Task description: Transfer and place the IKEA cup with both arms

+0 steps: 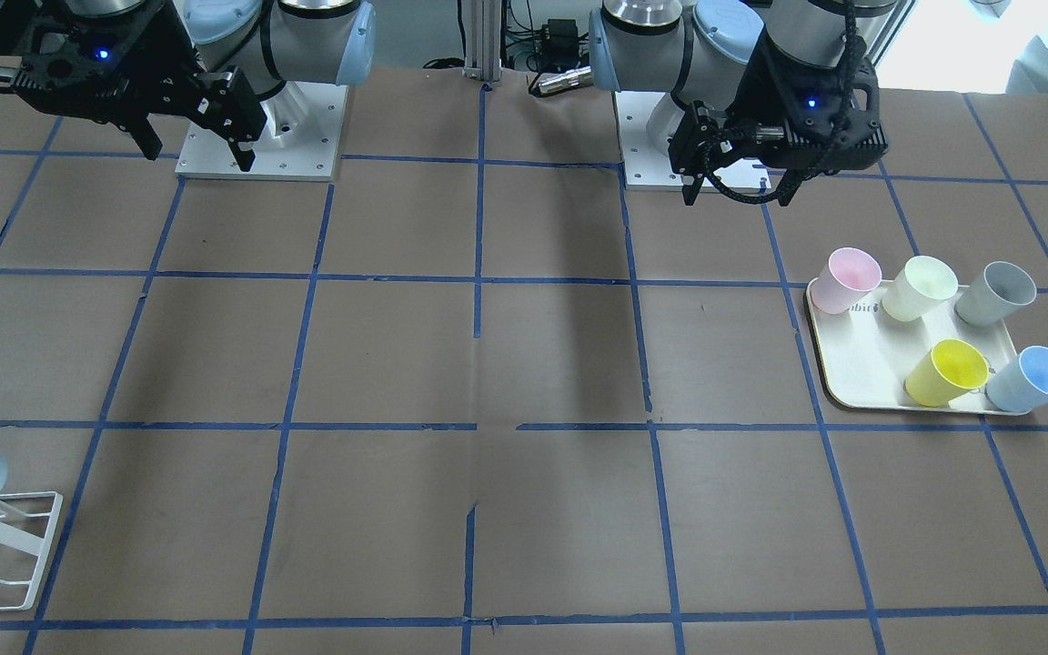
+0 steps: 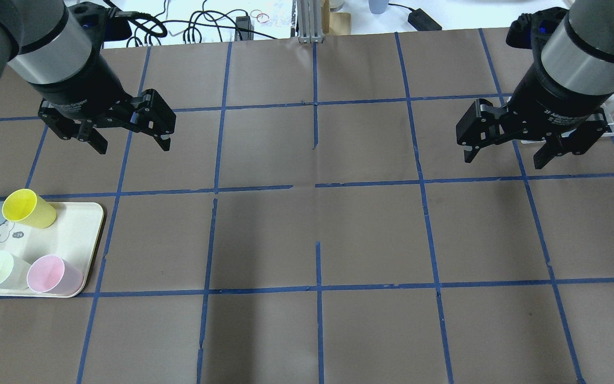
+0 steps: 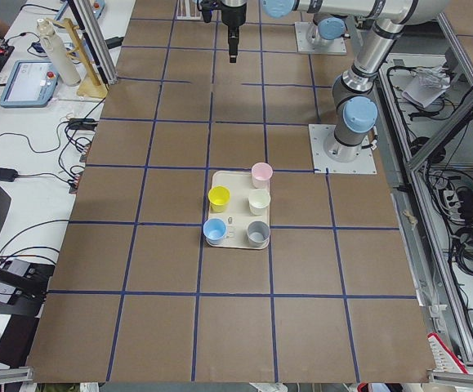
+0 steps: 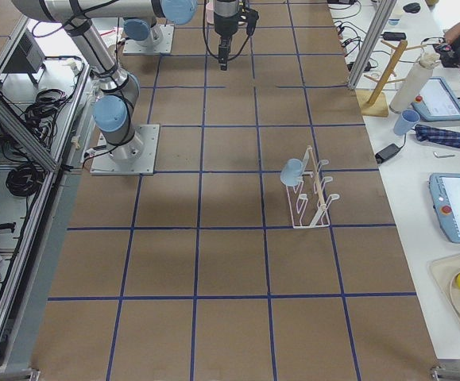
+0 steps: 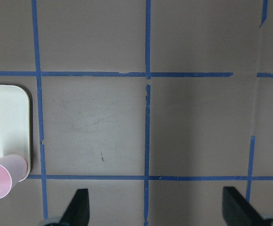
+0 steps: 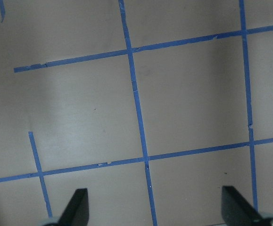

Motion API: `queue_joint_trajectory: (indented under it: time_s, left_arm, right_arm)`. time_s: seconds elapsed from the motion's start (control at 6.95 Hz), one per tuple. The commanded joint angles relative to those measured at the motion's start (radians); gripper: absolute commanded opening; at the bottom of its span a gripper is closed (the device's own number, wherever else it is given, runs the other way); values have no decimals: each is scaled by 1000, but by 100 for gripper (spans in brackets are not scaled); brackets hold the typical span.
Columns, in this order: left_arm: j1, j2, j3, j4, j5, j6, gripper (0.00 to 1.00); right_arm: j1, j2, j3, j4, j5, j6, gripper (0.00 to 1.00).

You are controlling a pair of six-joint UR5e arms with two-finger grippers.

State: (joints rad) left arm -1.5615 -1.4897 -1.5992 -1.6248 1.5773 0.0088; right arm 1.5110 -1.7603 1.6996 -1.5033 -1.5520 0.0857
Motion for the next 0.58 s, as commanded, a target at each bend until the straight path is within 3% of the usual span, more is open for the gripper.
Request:
queue_joint_trajectory:
  time_s: [0.0,0.43]
  left_arm:
    - [0,0,-4,2,1,8,100]
    - [0,6,-10,7,1,5,100]
  right_arm:
    - [0,-1,0,2,0,0,100]
    - [0,7,0,3,-3,0,100]
